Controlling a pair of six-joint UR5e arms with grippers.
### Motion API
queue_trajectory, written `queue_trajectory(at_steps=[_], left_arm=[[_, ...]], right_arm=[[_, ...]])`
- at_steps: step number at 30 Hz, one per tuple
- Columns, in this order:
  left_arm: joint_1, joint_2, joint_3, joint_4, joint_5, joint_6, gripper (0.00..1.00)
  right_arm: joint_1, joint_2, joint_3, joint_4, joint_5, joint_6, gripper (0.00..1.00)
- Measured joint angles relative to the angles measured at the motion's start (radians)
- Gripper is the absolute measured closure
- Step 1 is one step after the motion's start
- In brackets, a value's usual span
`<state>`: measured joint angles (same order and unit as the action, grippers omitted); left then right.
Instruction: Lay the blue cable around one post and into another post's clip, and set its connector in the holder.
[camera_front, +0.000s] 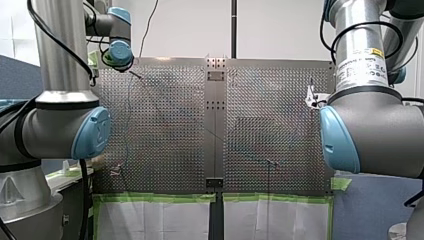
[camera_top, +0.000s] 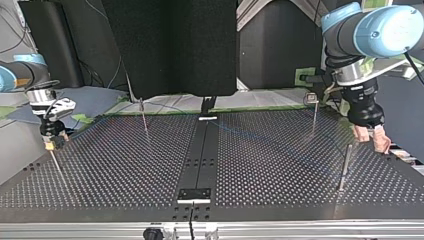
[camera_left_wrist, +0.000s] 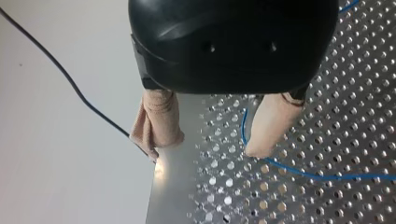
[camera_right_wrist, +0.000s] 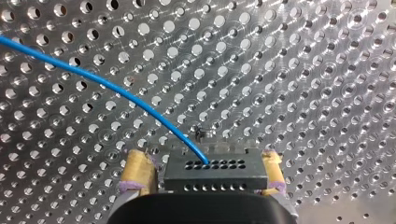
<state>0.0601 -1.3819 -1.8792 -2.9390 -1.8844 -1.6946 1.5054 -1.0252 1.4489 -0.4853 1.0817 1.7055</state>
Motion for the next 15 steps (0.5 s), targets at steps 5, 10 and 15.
queue_trajectory(at_steps=[5, 10, 15], left_arm=[[-0.003, 0.0, 0.001, 0.0, 0.036, 0.008, 0.0], [-0.006, 0.002, 0.001, 0.0, 0.057, 0.013, 0.0], [-0.008, 0.002, 0.001, 0.0, 0.061, 0.013, 0.0]], right_arm=[[0.0, -0.001, 0.0, 0.001, -0.001, 0.0, 0.02], [0.0, 0.0, 0.0, 0.002, -0.001, 0.001, 0.02], [0.0, 0.0, 0.0, 0.002, -0.002, 0.002, 0.02]])
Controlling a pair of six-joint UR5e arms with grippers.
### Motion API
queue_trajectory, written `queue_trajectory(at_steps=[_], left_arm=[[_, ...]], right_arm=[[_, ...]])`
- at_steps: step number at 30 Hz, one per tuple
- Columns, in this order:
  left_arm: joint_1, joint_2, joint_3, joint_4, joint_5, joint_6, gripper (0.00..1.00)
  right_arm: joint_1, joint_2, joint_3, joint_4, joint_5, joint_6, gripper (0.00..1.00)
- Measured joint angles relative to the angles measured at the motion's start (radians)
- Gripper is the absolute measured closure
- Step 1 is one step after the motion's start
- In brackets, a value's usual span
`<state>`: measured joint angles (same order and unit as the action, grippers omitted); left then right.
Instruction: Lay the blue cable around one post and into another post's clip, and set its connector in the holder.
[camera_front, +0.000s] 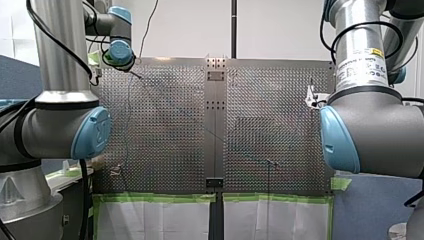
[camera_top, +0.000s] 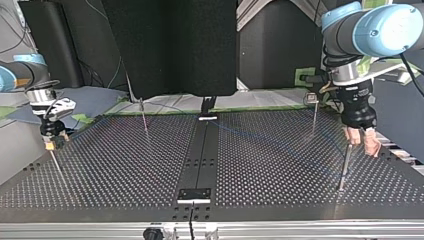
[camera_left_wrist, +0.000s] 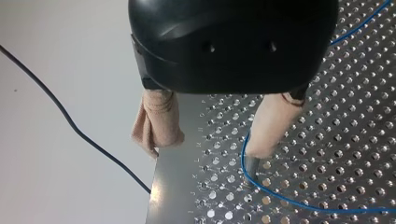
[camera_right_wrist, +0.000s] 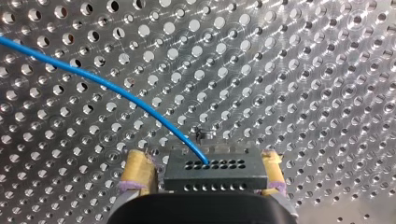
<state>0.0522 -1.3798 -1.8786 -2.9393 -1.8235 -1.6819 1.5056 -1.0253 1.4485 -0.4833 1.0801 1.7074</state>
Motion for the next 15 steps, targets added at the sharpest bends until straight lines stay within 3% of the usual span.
queue_trajectory(at_steps=[15], left_arm=[[-0.004, 0.0, 0.001, 0.0, 0.008, -0.003, 0.0]], right_arm=[[0.0, 0.0, 0.0, -0.001, 0.0, 0.0, 0.02]])
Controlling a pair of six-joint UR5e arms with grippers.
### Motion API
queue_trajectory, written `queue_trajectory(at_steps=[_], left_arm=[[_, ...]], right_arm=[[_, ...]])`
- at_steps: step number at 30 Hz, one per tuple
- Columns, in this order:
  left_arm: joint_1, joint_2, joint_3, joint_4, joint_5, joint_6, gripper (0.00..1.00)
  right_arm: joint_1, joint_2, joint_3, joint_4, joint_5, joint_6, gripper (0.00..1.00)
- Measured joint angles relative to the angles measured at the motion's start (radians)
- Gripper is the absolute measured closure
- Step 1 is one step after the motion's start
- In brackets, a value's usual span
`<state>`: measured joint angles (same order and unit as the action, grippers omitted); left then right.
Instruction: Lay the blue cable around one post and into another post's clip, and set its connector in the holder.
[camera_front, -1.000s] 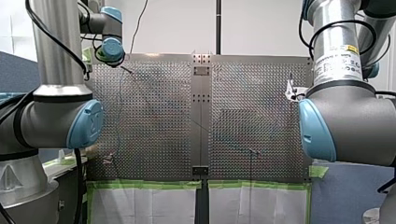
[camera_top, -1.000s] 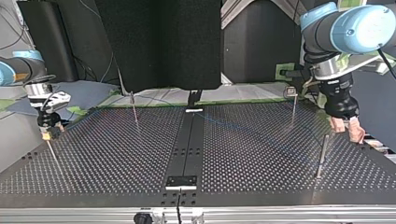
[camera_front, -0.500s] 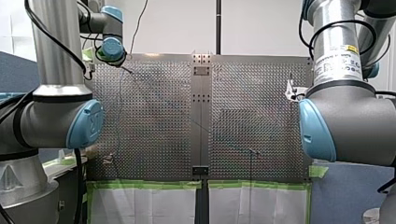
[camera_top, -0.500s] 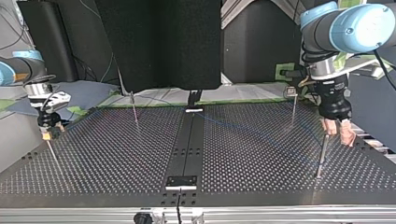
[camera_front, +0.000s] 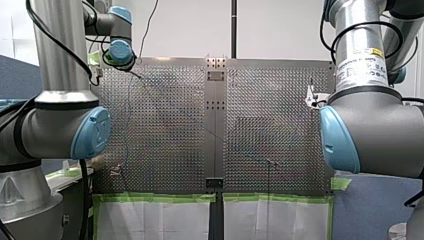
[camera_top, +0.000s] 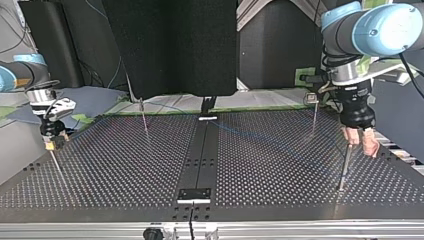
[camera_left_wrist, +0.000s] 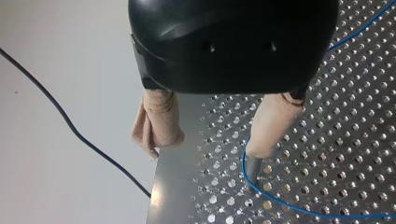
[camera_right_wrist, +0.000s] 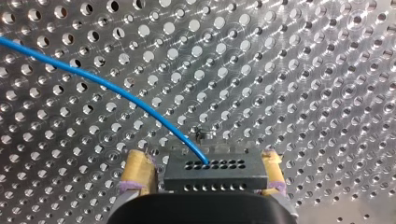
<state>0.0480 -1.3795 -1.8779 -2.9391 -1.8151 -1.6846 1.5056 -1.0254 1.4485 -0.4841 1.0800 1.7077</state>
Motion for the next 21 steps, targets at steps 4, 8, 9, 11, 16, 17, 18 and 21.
queue_trajectory(at_steps=[4, 8, 9, 11, 16, 17, 18, 21], left_arm=[[-0.002, -0.002, 0.0, 0.009, 0.031, -0.023, 0.0], [-0.003, -0.005, -0.001, 0.019, 0.071, -0.061, 0.0], [-0.003, -0.005, -0.001, 0.02, 0.081, -0.068, 0.0], [-0.004, -0.006, -0.001, 0.02, 0.103, -0.079, 0.0], [-0.006, -0.005, -0.001, 0.02, 0.142, -0.086, 0.0], [-0.007, -0.005, -0.001, 0.02, 0.144, -0.086, 0.0], [-0.007, -0.005, -0.001, 0.02, 0.144, -0.086, 0.0], [-0.008, -0.006, -0.001, 0.019, 0.145, -0.086, 0.0]], right_arm=[[0.0, 0.0, 0.0, -0.001, 0.0, 0.0, 0.02], [0.0, 0.0, 0.0, -0.001, 0.0, 0.0, 0.02], [0.0, 0.0, 0.0, -0.001, 0.0, 0.0, 0.02], [0.0, 0.0, 0.0, -0.001, 0.0, 0.0, 0.02], [0.0, 0.0, 0.001, -0.001, 0.0, 0.001, 0.02], [0.0, 0.0, 0.001, -0.001, 0.0, 0.001, 0.02], [0.0, 0.0, 0.001, -0.001, 0.0, 0.001, 0.02], [0.0, 0.0, 0.0, -0.001, 0.0, 0.001, 0.02]])
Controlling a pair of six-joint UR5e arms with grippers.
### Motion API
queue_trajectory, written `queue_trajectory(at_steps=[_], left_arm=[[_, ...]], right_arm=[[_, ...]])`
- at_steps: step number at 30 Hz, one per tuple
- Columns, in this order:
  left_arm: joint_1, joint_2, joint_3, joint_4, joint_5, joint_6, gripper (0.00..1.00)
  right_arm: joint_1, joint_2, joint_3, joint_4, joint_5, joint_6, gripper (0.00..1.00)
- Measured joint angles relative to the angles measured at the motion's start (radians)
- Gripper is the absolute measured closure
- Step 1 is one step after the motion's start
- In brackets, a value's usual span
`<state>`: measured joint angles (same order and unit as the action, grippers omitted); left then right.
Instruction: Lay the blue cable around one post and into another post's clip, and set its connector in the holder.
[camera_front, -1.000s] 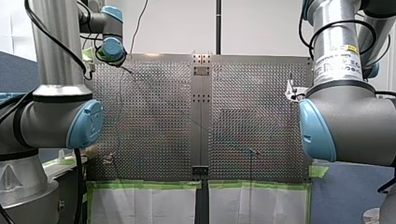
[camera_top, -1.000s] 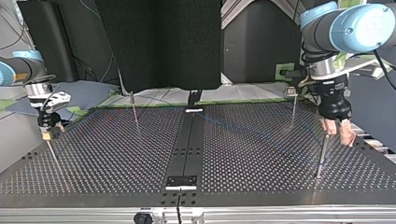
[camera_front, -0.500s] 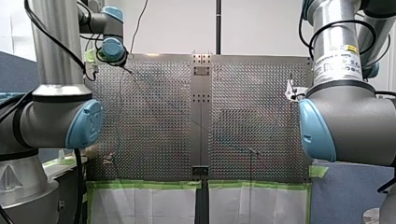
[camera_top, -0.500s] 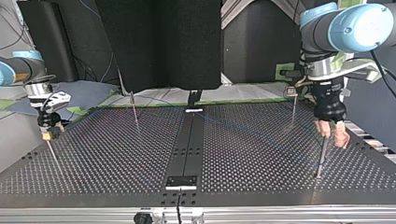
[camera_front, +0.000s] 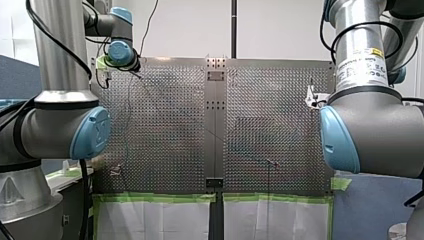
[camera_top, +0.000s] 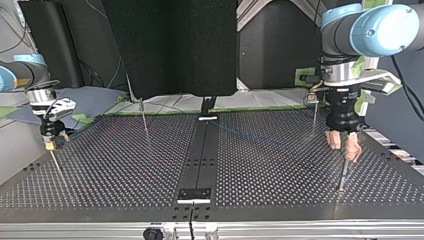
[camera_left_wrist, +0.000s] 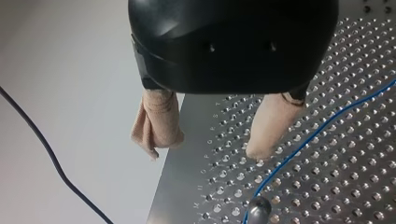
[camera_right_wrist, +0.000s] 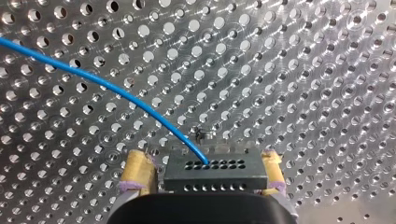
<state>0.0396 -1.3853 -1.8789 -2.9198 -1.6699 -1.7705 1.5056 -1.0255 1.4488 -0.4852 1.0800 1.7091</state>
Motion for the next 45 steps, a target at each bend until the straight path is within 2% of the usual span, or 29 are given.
queue_trajectory(at_steps=[12, 21, 25, 29, 31, 34, 41, 45], left_arm=[[-0.009, 0.0, -0.002, -0.003, 0.001, 0.001, 0.0], [-0.021, 0.009, -0.049, 0.014, 0.02, 0.006, 0.0], [-0.049, 0.011, -0.081, 0.045, 0.051, -0.023, 0.0], [-0.091, -0.013, -0.123, 0.087, 0.091, -0.061, 0.0], [-0.11, -0.03, -0.143, 0.107, 0.096, -0.063, 0.0], [-0.143, -0.062, -0.176, 0.14, 0.079, -0.046, 0.0], [-0.218, -0.137, -0.251, 0.215, 0.01, 0.02, 0.0], [-0.257, -0.176, -0.273, 0.254, -0.029, 0.032, 0.0]], right_arm=[[0.0, 0.0, 0.0, 0.0, 0.0, 0.0, 0.02], [0.0, 0.0, 0.0, 0.0, 0.0, 0.0, 0.02], [0.0, 0.0, 0.0, -0.001, 0.0, 0.0, 0.02], [0.0, 0.0, 0.0, -0.001, 0.0, 0.0, 0.02], [0.0, 0.0, 0.0, 0.0, 0.0, 0.0, 0.02], [0.0, 0.0, 0.0, 0.001, 0.0, 0.0, 0.02], [0.0, 0.0, 0.0, 0.001, 0.0, 0.0, 0.02], [0.0, 0.0, 0.0, 0.002, -0.001, 0.0, 0.02]])
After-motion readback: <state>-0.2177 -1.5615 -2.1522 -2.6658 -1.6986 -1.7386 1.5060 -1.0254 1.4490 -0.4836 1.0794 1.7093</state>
